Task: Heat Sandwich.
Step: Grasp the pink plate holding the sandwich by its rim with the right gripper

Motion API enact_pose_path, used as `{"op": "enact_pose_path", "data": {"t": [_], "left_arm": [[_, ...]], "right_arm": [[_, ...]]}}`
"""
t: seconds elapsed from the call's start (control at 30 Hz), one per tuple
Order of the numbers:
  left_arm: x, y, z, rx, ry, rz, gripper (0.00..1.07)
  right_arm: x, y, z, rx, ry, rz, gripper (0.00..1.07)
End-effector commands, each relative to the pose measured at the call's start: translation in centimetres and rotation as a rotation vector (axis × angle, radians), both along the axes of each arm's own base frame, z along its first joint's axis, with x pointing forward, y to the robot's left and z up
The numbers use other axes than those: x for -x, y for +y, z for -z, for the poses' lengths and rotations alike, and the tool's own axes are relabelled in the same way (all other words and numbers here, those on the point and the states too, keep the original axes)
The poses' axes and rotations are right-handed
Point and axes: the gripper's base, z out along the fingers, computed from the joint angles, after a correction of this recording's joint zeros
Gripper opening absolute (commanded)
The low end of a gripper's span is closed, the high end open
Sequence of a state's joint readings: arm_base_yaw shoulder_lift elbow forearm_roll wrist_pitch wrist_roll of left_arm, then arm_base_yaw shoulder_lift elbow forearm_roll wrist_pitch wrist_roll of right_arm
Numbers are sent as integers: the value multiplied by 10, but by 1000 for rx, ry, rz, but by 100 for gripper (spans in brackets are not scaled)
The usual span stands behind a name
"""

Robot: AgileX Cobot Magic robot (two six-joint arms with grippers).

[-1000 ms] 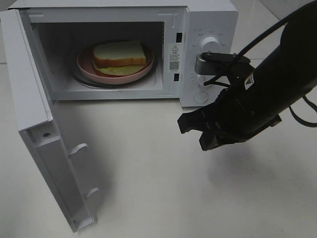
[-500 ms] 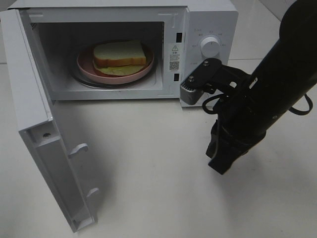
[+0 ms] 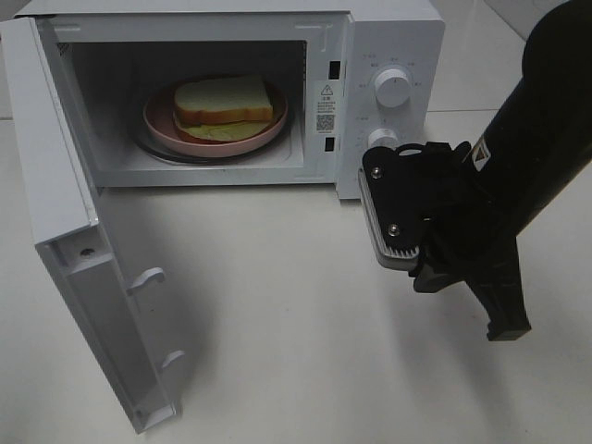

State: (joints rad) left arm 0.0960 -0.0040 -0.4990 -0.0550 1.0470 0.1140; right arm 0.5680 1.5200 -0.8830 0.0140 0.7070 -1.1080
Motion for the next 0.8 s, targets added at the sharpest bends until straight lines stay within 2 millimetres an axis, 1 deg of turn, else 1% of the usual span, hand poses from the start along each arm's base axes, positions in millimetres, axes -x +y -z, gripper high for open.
{"op": "enact_pose_path", "data": {"t": [0.03,0.1,0.13,0.2,0.23,0.27,0.3,0.33,0.37,0.47,0.5,0.57,0.8], "left_arm": [[2,-1,0,1,-28,8,98],[2,-1,0,1,-28,8,98],[2,-1,0,1,-28,8,98],[2,-1,0,1,-28,8,98],[2,-1,0,1,-28,8,98],[2,-1,0,1,-28,8,98],[2,-1,0,1,-28,8,98],[2,-1,0,1,-28,8,98],[2,-1,0,1,-28,8,98],[2,-1,0,1,-28,8,98],[2,-1,0,1,-28,8,98],[2,-1,0,1,-28,8,98],[2,-1,0,1,-28,8,98]], "right_arm": [[-2,-3,-2,47,-43,-63,17],[-5,-4,-3,67,-74,-76,24],[-6,-4,-3,63,-91,-70,33],[-7,-3,-4,51,-104,-64,45],[-7,-3,-4,51,-104,-64,45],[-8,-2,-4,46,-109,-58,53],[-9,-2,-4,34,-121,-44,70],[-9,-1,-4,31,-124,-42,76],[-9,-1,-4,31,-124,-42,76],[-10,0,-5,21,-137,-42,100],[-10,0,-5,20,-137,-42,102],[-10,0,-5,21,-138,-44,103],[-12,-1,-5,34,-162,-69,101]]}}
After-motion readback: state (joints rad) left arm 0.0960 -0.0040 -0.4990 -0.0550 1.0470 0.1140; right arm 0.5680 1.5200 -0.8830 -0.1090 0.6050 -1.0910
